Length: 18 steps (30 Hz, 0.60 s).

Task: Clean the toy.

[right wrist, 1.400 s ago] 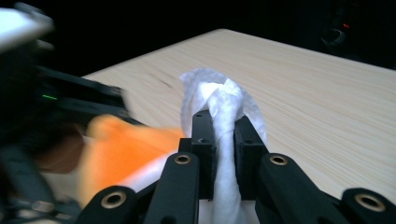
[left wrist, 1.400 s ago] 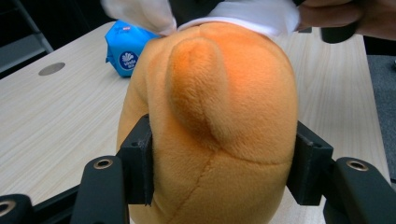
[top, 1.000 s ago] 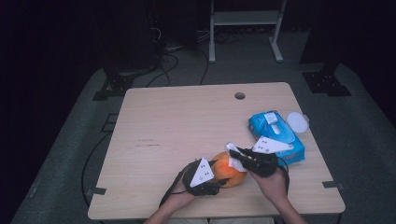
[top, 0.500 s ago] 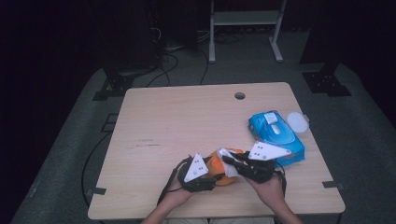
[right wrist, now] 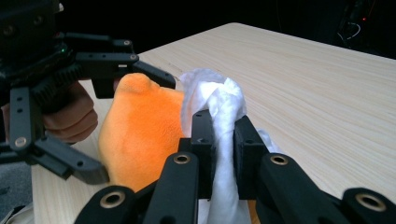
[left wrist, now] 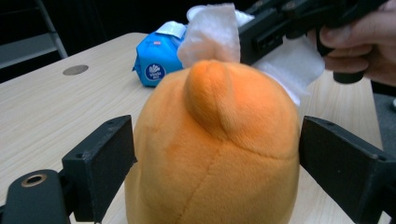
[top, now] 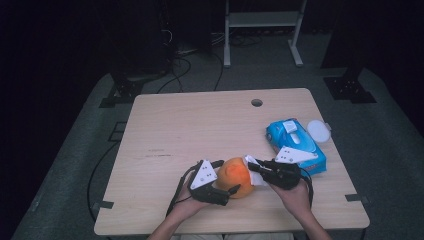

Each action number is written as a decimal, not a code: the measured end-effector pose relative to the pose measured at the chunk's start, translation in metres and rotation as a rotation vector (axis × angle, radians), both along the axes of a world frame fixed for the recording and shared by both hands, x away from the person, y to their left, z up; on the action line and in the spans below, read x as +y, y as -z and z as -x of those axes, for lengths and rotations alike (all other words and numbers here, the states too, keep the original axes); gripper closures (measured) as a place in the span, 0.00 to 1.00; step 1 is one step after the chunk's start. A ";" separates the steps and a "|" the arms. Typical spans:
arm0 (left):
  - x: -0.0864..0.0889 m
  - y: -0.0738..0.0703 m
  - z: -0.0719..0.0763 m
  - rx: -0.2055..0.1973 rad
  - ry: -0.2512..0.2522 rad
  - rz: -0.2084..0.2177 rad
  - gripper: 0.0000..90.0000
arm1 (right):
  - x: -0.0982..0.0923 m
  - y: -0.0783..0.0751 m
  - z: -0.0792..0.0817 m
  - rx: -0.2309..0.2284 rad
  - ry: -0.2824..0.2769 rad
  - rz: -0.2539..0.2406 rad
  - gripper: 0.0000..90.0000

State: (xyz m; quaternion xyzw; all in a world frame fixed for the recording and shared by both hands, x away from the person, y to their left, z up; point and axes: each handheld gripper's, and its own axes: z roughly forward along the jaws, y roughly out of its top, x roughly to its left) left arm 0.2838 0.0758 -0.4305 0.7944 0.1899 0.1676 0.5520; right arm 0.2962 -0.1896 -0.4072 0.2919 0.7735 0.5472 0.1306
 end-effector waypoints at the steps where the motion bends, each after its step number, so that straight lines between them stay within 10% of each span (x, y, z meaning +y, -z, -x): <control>1: 0.000 0.001 -0.001 0.009 0.006 -0.003 0.13 | 0.000 0.000 0.000 -0.002 -0.002 0.001 0.90; 7: -0.003 0.003 0.004 0.018 0.108 -0.041 0.29 | -0.001 0.002 -0.004 0.005 0.012 0.013 0.90; 13: -0.004 0.006 -0.002 0.053 0.026 -0.032 0.10 | 0.000 0.002 -0.003 0.007 0.003 0.006 0.90; 18: -0.008 0.008 0.004 0.008 0.043 -0.070 0.28 | 0.012 -0.006 0.010 -0.011 -0.066 -0.036 0.90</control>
